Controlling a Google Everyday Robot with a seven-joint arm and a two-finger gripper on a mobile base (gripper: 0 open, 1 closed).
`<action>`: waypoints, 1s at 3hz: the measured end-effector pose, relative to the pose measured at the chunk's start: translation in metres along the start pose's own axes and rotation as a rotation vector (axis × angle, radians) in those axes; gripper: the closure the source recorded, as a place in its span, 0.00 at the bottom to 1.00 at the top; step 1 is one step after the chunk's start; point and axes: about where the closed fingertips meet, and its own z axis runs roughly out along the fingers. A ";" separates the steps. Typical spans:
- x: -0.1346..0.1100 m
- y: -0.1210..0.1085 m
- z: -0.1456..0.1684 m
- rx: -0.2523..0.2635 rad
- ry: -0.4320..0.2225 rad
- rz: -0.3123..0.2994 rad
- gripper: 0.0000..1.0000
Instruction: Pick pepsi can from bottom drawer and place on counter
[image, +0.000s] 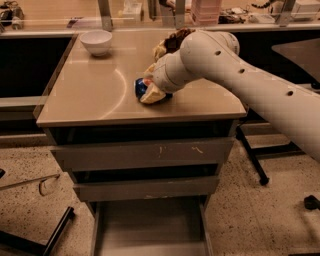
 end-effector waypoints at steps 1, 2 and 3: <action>0.000 0.000 0.000 0.000 0.000 0.000 0.59; 0.000 0.000 0.000 0.000 0.000 0.000 0.36; 0.000 0.000 0.000 0.000 0.000 0.000 0.13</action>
Offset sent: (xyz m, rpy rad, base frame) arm 0.0000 0.0000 0.0000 0.0000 0.0000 0.0000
